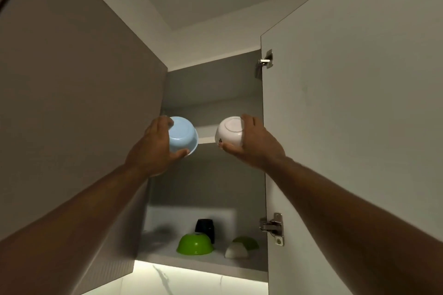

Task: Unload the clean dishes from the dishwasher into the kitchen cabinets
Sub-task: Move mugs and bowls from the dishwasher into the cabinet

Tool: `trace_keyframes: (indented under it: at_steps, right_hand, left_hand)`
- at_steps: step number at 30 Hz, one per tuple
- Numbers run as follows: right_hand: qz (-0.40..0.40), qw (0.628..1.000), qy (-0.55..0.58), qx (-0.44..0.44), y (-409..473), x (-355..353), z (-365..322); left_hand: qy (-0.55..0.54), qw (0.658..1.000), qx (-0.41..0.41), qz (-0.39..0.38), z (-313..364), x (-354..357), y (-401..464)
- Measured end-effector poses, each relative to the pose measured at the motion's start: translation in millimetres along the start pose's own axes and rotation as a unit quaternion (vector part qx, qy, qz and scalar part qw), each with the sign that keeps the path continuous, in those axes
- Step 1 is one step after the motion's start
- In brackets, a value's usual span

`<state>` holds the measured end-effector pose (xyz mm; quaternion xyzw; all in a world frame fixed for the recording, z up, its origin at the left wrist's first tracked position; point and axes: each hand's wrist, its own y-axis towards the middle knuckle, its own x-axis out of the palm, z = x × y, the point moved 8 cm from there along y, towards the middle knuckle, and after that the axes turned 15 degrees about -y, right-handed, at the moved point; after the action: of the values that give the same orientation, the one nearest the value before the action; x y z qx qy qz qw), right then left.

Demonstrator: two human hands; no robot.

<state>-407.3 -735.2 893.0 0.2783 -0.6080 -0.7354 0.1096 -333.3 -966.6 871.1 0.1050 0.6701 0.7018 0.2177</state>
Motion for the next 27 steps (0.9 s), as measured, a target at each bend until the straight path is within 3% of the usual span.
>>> trace_keyframes:
  at_steps: [8, 15, 27]
  right_hand:
    - [-0.003, 1.000, -0.021, 0.011, 50.2, 26.1, -3.7]
    - [-0.051, 0.997, -0.062, 0.002, 86.8, 56.9, 4.4]
    - [-0.125, 0.983, -0.133, 0.016, 117.6, 83.9, 29.2]
  left_hand:
    - [-0.018, 1.000, 0.008, -0.022, -38.2, 46.1, 39.9]
    - [-0.030, 0.999, -0.014, 0.014, -71.6, 64.1, 71.7]
    - [-0.113, 0.993, -0.034, -0.022, -83.0, 113.7, 117.8]
